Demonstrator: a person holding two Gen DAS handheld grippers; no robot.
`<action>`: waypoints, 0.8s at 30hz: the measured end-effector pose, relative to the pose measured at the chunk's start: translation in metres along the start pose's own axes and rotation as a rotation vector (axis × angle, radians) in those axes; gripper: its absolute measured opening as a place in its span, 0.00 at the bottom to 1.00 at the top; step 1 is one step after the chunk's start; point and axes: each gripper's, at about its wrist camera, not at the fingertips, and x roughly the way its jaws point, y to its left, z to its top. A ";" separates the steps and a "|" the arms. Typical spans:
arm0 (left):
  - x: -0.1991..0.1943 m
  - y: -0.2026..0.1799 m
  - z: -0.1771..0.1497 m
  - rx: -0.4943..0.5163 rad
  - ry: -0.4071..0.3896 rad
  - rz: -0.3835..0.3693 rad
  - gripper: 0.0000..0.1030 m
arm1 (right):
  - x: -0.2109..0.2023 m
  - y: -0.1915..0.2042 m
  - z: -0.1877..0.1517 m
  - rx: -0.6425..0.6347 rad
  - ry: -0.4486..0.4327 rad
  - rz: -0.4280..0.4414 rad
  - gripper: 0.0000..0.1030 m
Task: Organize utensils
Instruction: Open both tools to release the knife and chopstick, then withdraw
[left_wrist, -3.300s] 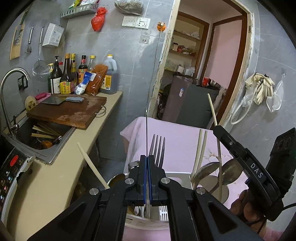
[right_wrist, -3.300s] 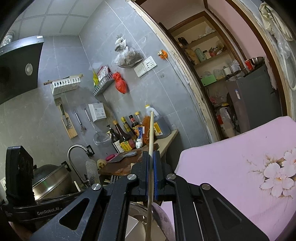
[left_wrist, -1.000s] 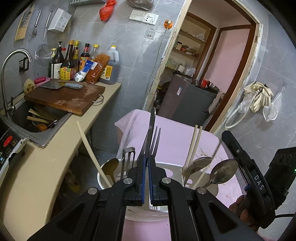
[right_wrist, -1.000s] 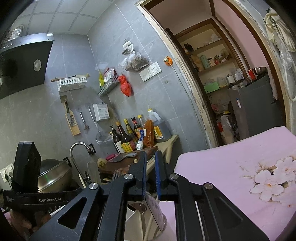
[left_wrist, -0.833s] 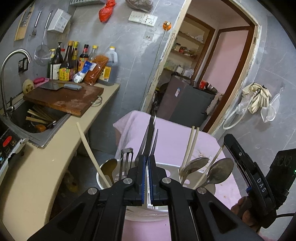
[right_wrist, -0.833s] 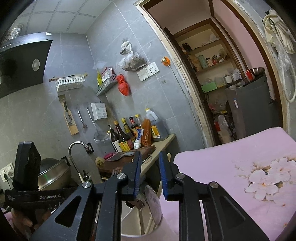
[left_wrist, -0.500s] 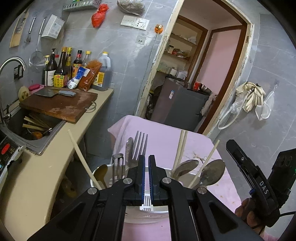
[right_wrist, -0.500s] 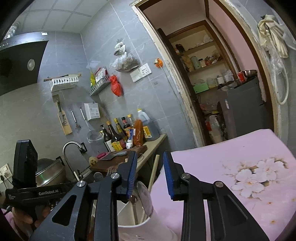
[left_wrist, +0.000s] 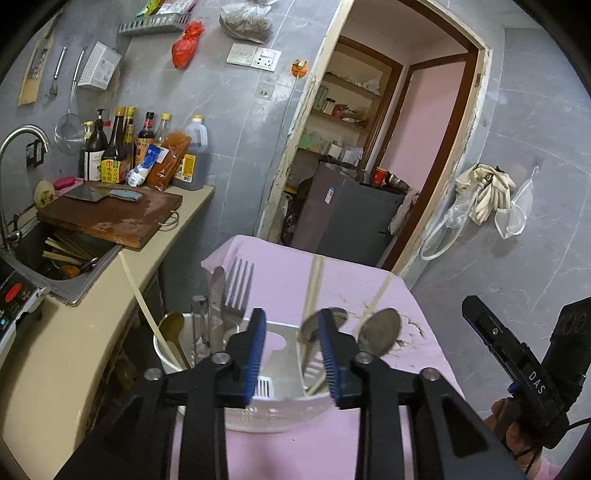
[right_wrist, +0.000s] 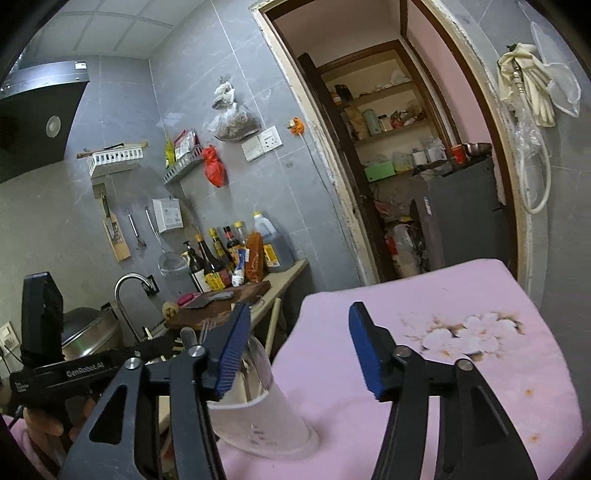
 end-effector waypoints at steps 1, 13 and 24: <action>-0.005 -0.005 -0.003 0.003 -0.005 0.004 0.34 | -0.004 -0.001 0.000 -0.003 0.012 -0.009 0.54; -0.063 -0.039 -0.034 0.023 -0.053 0.096 0.94 | -0.075 -0.011 -0.001 -0.012 0.062 -0.083 0.93; -0.118 -0.064 -0.071 0.049 -0.084 0.150 0.97 | -0.140 -0.004 -0.014 -0.056 0.093 -0.143 0.99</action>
